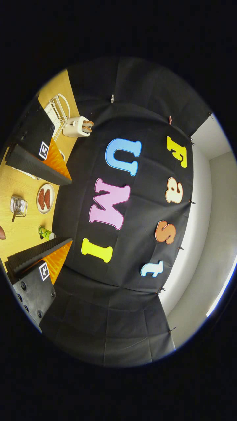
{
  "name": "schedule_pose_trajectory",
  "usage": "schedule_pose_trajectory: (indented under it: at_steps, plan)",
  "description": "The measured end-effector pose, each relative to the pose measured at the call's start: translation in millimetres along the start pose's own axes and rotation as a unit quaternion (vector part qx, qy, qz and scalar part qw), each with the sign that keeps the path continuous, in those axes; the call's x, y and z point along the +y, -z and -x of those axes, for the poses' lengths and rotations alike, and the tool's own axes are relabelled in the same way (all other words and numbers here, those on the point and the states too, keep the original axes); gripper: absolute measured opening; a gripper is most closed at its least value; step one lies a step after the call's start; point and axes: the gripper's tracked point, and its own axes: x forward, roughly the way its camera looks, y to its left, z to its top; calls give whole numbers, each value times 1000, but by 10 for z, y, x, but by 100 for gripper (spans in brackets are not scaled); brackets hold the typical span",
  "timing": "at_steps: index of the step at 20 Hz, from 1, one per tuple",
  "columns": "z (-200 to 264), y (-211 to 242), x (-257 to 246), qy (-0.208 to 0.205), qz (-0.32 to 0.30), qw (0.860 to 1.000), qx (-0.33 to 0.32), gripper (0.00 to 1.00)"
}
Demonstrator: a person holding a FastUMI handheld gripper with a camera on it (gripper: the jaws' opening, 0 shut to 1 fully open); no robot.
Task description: Take the plate from the dish rack, then take the spoon from the basket and place it into the plate.
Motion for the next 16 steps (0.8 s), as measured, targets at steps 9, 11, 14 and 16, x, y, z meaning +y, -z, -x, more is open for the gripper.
schedule_pose_trajectory:
  at_steps: [9,11,14,16]
  plan:
    - [-243,219,350,-44,-38,997,51,96]
    - [-346,351,476,-56,-39,995,79,96]
    - [-519,659,710,-74,-34,987,136,97]
    - [-646,880,863,-82,-34,981,175,97]
